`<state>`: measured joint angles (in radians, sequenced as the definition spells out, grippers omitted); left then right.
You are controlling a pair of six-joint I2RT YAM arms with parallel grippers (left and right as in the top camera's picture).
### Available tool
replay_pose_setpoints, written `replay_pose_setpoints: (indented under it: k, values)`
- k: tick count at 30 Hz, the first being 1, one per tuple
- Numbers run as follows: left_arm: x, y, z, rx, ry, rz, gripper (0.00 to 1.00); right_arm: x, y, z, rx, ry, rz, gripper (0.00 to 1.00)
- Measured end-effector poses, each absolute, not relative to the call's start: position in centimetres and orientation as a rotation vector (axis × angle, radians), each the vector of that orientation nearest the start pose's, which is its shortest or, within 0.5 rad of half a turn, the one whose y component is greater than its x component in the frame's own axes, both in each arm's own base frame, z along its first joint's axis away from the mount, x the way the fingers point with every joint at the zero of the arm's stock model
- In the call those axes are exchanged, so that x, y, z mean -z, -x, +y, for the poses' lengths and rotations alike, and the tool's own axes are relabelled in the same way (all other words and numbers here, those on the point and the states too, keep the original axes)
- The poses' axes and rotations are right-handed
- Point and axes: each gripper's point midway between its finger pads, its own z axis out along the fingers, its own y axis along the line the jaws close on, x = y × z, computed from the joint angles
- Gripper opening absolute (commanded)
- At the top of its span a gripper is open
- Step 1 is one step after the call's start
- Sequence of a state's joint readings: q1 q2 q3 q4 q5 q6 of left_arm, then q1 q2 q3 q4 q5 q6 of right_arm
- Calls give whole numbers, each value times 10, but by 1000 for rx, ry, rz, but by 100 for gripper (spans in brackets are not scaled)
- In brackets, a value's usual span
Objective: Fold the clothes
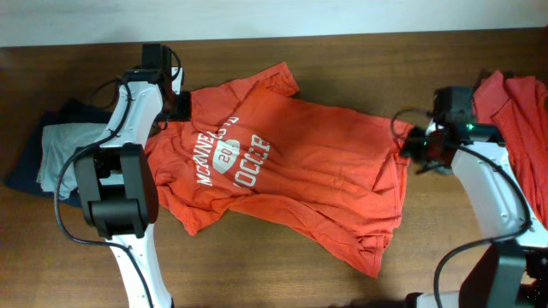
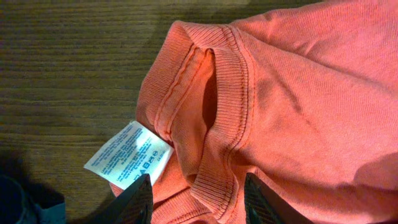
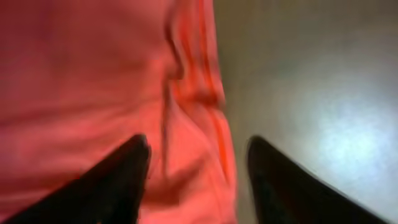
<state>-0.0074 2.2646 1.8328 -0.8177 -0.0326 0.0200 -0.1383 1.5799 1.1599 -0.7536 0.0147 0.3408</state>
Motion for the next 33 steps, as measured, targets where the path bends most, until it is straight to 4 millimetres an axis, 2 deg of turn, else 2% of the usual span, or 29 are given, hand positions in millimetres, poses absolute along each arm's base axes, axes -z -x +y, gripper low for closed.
replay_pose_setpoints:
  k: [3, 5, 8, 12, 16, 19, 22, 28, 31, 33]
  values:
    - [-35, -514, 1, -46, -32, 2821, 47, -100, -386, -56, -59, -642, 2605, 48]
    - [-35, -514, 1, -41, -33, 2822, 48, -89, -403, -57, -73, -634, 2580, 48]
    - [-35, -512, 0, -38, -34, 2828, 48, -58, -421, -58, -87, -634, 2587, 49]
    - [-34, -511, 0, -38, -33, 2831, 48, -24, -433, -63, -95, -647, 2599, 48]
    - [-33, -508, 1, -38, -34, 2845, 48, -4, -436, -71, -89, -669, 2607, 23]
    - [-33, -507, 1, -38, -35, 2851, 47, -3, -443, -74, -86, -673, 2578, 16]
    - [-33, -507, 0, -38, -35, 2852, 48, -2, -458, -81, -63, -663, 2525, 5]
    - [-32, -503, 0, -41, -60, 2866, 48, -4, -477, -101, 9, -689, 2494, 4]
    - [-31, -502, 0, -48, -108, 2871, 48, -6, -484, -120, 44, -709, 2524, 4]
    - [-31, -501, 1, -51, -131, 2873, 48, -16, -492, -138, 76, -707, 2533, 4]
